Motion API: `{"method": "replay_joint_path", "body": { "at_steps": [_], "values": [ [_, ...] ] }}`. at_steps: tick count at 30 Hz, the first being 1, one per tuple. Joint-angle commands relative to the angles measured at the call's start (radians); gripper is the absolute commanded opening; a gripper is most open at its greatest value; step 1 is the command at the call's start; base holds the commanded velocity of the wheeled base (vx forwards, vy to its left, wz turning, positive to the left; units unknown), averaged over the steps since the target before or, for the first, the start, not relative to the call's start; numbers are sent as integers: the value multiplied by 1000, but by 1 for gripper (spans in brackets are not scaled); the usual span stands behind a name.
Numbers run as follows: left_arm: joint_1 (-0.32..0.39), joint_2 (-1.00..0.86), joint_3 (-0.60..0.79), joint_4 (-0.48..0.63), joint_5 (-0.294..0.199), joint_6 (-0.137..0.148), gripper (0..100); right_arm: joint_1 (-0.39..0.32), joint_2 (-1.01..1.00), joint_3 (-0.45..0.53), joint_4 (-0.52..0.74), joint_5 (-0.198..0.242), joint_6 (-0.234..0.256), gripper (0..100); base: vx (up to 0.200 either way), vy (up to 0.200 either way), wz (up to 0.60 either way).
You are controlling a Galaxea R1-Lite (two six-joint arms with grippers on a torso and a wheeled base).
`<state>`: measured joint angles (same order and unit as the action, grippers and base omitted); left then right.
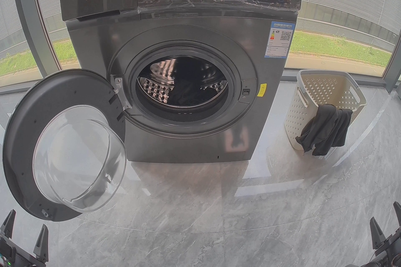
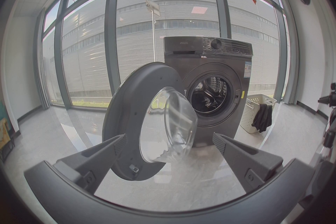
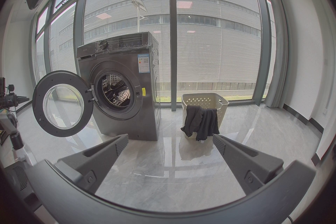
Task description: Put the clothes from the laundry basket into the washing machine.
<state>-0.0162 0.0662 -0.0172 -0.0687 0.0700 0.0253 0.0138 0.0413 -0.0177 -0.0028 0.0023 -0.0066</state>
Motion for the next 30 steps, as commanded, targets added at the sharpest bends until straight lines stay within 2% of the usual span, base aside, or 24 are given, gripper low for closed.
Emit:
{"method": "replay_joint_path", "body": {
  "at_steps": [1,3,4,6,7,8,10,16,18,23,30],
  "values": [
    [21,-65,14,9,-18,28,100,-12,-41,18,0,8,-3,100,0,0,0],
    [18,-66,14,14,14,21,100,-14,-41,18,0,8,0,100,0,0,0],
    [18,-66,14,14,13,16,100,-12,-41,18,0,8,-3,100,0,0,0],
    [18,-66,16,15,-13,-21,100,-12,-41,18,0,10,-6,100,0,0,0],
    [18,-66,16,50,-49,-24,100,-12,-41,18,0,11,-6,100,0,0,0],
    [18,-66,8,93,-79,-16,100,-12,-41,18,0,10,-6,100,0,0,0],
    [16,-66,3,104,-101,2,100,-12,-41,18,0,10,-6,100,0,0,0],
    [16,-66,14,69,-96,-21,100,-12,-41,18,0,10,-6,100,0,0,0],
    [18,-66,14,69,-95,-18,100,-12,-41,18,-2,10,-6,100,0,0,0],
    [16,-66,14,67,-90,-25,100,-12,-41,18,0,10,-6,100,0,-200,0],
    [18,-66,14,69,-90,-19,100,-12,-41,18,0,10,-6,100,0,-200,0]
  ]
}}
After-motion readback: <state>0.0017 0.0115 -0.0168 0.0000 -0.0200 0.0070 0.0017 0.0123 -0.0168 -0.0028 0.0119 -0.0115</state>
